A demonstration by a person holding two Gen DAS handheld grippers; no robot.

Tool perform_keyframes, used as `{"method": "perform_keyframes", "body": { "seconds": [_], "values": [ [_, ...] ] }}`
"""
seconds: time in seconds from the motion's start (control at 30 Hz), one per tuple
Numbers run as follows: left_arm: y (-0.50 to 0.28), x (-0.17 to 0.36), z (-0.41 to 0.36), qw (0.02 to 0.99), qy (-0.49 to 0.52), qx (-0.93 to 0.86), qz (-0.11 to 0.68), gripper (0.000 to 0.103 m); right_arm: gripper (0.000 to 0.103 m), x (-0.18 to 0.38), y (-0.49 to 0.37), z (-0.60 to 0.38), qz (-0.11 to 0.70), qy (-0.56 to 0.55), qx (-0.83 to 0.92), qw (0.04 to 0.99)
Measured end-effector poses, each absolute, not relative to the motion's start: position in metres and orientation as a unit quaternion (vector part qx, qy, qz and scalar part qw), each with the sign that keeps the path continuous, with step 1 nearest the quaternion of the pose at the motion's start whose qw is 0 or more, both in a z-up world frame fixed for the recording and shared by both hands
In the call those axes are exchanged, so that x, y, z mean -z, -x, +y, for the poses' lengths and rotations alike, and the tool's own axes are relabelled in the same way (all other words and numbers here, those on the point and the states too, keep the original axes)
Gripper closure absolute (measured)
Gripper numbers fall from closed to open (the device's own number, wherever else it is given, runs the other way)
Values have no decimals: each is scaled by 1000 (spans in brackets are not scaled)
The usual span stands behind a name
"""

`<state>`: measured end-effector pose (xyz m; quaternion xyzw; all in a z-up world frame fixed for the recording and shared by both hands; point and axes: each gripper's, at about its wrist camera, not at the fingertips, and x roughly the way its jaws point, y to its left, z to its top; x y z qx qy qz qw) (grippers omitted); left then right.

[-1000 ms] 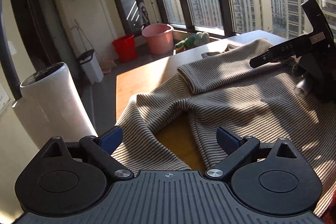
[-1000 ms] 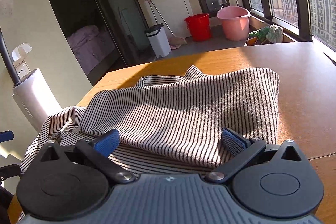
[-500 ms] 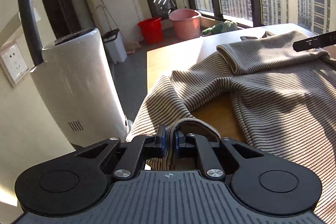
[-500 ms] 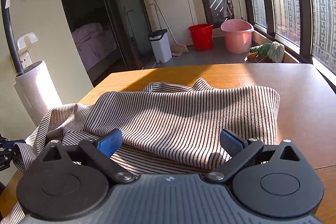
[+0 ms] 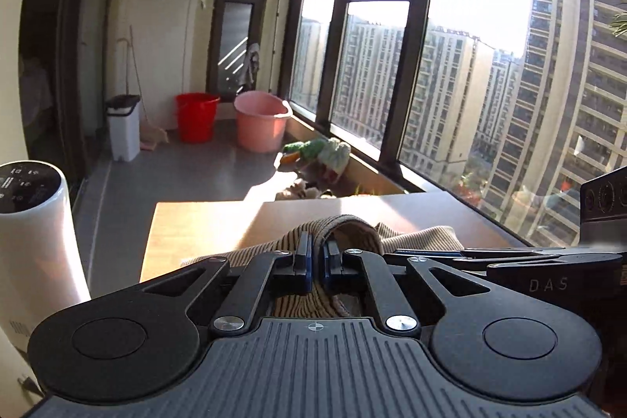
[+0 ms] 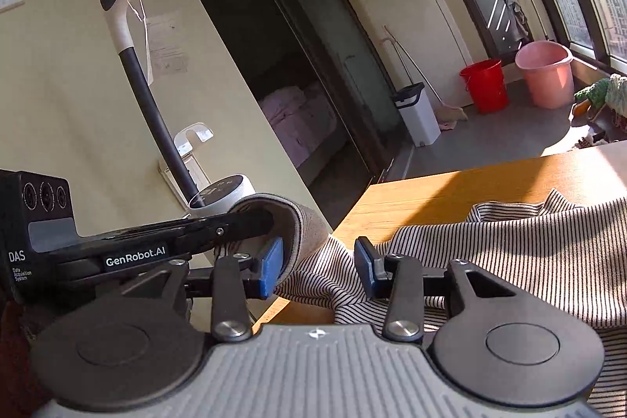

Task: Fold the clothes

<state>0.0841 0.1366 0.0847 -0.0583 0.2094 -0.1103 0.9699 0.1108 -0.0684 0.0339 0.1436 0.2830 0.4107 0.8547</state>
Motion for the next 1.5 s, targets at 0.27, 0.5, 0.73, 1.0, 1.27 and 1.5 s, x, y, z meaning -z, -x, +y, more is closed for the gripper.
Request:
{"method": "perform_keyframes", "body": {
  "seconds": [0.27, 0.5, 0.73, 1.0, 1.27, 1.5],
  "values": [
    [-79, -95, 153, 977, 107, 94, 159, 30, 99, -66, -137, -60, 235, -78, -376, 893],
    [-95, -77, 157, 966, 149, 105, 182, 13, 99, -96, -160, -153, 192, -28, -249, 949],
    [-128, -36, 124, 945, 136, 152, 257, 8, 99, -37, -185, -199, 266, -13, -191, 945],
    [-150, -8, 109, 933, 116, 154, 303, 4, 66, 16, -177, -255, 326, -63, -113, 937],
    [-163, 3, 87, 929, 108, 186, 300, 2, 64, -20, -134, -249, 222, -83, -127, 963],
    [-175, 26, 77, 926, 95, 198, 307, 0, 61, 17, -157, -193, 304, -142, -192, 922]
  ]
}}
